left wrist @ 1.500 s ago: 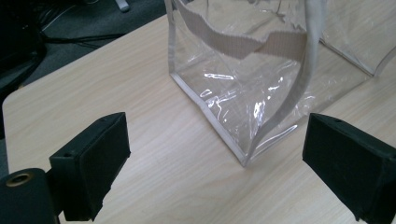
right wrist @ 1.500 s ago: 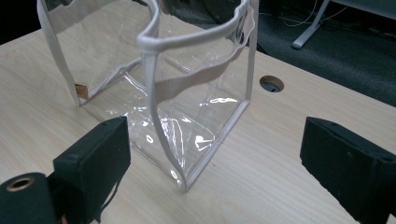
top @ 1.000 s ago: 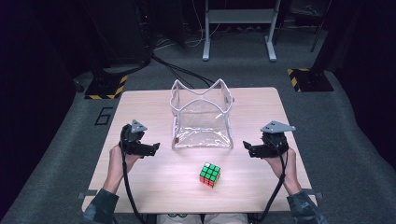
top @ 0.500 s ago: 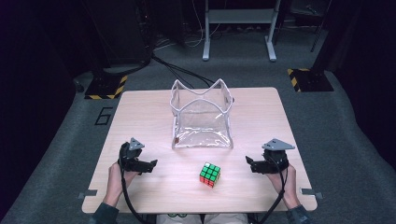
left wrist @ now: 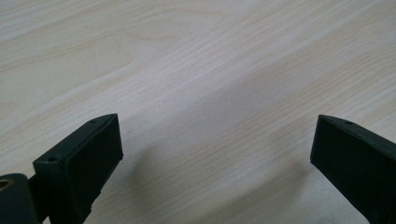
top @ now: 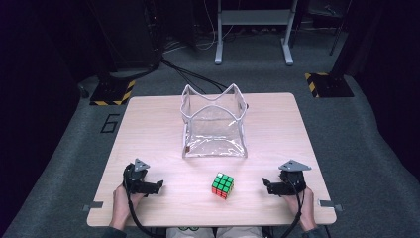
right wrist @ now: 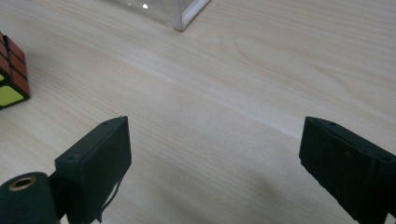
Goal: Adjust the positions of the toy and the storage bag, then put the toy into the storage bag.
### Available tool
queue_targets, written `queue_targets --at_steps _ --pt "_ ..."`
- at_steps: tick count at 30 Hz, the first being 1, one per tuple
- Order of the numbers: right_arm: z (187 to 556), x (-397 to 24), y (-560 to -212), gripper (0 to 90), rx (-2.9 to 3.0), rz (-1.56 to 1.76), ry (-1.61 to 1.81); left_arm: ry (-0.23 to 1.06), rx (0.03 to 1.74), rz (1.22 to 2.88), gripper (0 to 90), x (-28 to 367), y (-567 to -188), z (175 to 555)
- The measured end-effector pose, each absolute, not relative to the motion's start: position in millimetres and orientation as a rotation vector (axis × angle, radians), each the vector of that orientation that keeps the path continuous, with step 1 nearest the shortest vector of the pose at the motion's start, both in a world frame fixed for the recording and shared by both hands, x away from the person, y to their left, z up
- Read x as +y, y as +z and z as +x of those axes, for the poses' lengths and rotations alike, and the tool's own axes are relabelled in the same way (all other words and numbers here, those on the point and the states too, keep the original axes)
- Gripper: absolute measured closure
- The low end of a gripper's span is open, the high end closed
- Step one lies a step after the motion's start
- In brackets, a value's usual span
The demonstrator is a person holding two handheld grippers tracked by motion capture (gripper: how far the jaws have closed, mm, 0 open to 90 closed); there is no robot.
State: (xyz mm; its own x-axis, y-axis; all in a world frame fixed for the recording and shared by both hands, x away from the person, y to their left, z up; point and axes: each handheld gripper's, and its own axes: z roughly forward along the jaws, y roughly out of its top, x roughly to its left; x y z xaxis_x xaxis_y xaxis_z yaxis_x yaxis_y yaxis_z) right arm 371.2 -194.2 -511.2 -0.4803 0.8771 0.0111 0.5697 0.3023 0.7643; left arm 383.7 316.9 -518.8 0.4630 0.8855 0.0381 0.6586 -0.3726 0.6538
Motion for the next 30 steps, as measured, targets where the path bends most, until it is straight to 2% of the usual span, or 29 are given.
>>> queue_targets --at_steps 8,30 --pt "370.1 -197.8 -528.9 6.9 2.184 1.329 0.949 0.514 1.27 2.09 0.5 321.5 -528.0 379.8" --pt "375.0 -197.8 -529.6 1.1 2.197 1.323 0.926 0.542 1.293 2.035 0.0 321.7 -531.6 377.5"
